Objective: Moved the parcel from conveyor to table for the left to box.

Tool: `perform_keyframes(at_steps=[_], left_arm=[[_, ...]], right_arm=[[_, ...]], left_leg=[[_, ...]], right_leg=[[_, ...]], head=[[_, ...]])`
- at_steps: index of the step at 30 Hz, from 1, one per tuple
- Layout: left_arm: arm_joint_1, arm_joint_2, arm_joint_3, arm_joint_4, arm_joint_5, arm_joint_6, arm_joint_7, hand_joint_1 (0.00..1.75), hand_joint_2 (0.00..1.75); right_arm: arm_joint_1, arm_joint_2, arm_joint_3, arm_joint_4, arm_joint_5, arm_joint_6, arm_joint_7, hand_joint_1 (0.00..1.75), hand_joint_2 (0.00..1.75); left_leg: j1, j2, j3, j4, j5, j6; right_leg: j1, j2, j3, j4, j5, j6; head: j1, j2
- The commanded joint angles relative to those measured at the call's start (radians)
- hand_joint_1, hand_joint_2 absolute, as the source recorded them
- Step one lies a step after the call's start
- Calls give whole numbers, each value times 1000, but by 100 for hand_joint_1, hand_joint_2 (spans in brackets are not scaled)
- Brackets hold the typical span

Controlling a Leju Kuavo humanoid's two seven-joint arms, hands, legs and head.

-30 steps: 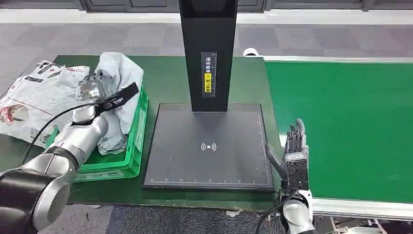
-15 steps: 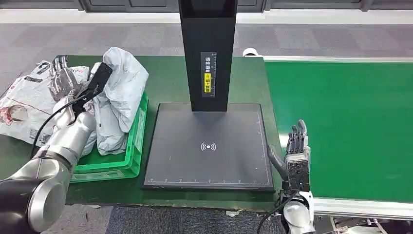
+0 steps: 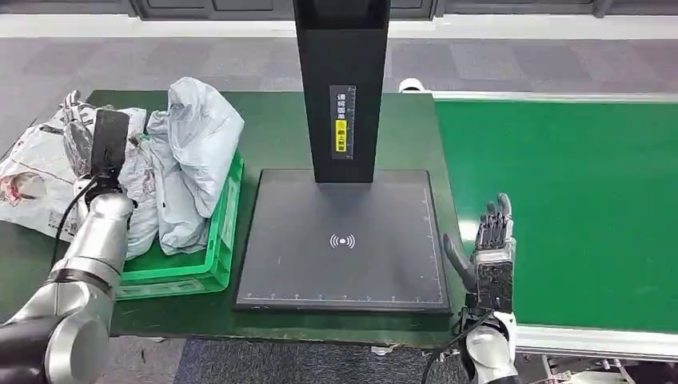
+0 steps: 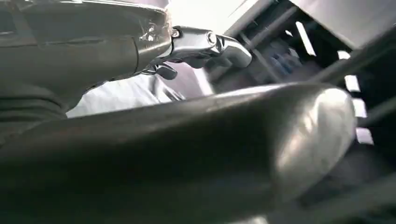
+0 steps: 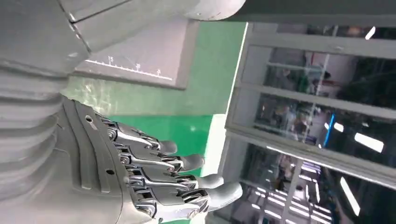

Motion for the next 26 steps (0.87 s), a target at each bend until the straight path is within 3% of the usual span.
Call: perform_keyframes(at_steps=[1, 3, 5, 8, 11, 14, 16, 17, 18, 19, 20, 22, 23, 26], left_arm=[[157, -168, -114, -274, 248, -104, -157, 0, 0], [207, -248, -232, -325, 277, -66, -188, 0, 0], [216, -287, -375, -324, 219, 57, -219, 0, 0], [173, -315, -488, -263, 260, 88, -177, 0, 0], [166, -324, -515, -242, 256, 100, -174, 0, 0], [171, -338, -518, -219, 335, 8, -174, 0, 0], [176, -344, -519, -216, 336, 13, -180, 0, 0], [170, -357, -522, -182, 392, -56, -188, 0, 0], [175, -368, -531, -168, 395, -54, -212, 0, 175], [171, -383, -545, -131, 402, -68, -219, 0, 175], [170, -393, -560, -111, 410, -65, -219, 0, 175], [168, -426, -598, -41, 400, -44, -219, 0, 175], [168, -442, -615, -1, 396, -22, -219, 0, 0], [165, -453, -635, 16, 402, 8, -219, 0, 0]], right_arm=[[-81, -15, 51, 129, -7, -54, -47, 0, 175], [-120, 3, 92, 162, 2, -84, -63, 0, 175], [-146, 14, 126, 165, -10, -88, -67, 0, 175], [-185, 9, 158, 176, -28, -105, -47, 0, 175], [-216, 6, 167, 215, -47, -99, -49, 0, 175], [-217, 6, 176, 229, -69, -115, -75, 0, 175], [-214, 7, 177, 229, -70, -118, -77, 0, 175], [-212, 8, 183, 231, -74, -126, -83, 0, 175], [-211, 12, 187, 237, -73, -129, -83, 0, 175], [-212, 17, 193, 245, -58, -150, -94, 0, 175], [-214, 21, 197, 254, -56, -158, -98, 0, 0], [-221, 33, 203, 279, -49, -196, -114, 0, 0], [-224, 37, 201, 301, -47, -205, -115, 0, 0], [-228, 43, 194, 319, -54, -229, -135, 0, 0]], left_leg=[[1, -2, 1, -1, 0, 1], [0, -1, 1, -1, 0, 1], [0, -2, 2, -2, 0, 2], [-1, -7, -1, 0, 0, 2], [-1, -9, -3, 1, 1, 4], [-1, -3, 0, -1, -1, 3], [-1, -4, 0, 0, -1, 3], [-1, -4, 0, -1, 0, 3], [-2, -5, 0, 0, 0, 3], [-2, -5, 1, -1, 0, 3], [-1, -4, 2, -2, -1, 3], [-1, -4, 3, -3, -1, 4], [-1, -5, 2, -1, -1, 4], [-2, -4, -1, 0, -1, 4]], right_leg=[[1, -2, 4, -3, 0, 1], [0, -1, 3, -3, 0, 1], [0, -3, 4, -4, 0, 1], [-1, -9, 3, -2, -1, 2], [0, -11, 3, -2, 0, 2], [-1, -4, 3, -3, 1, 2], [-1, -6, 3, -3, 1, 2], [-1, -7, 4, -4, 1, 2], [-2, -7, 3, -2, 0, 2], [-1, -7, 3, -3, 0, 2], [-1, -7, 5, -5, 0, 2], [-1, -6, 6, -5, 0, 2], [-1, -7, 5, -4, 0, 2], [-1, -7, 3, -2, 0, 2]], head=[[0, 0], [0, 0], [0, 0], [0, 0], [0, 0], [0, 0], [0, 0], [0, 0], [0, 0], [0, 0], [0, 0], [0, 0], [0, 0], [0, 0]])
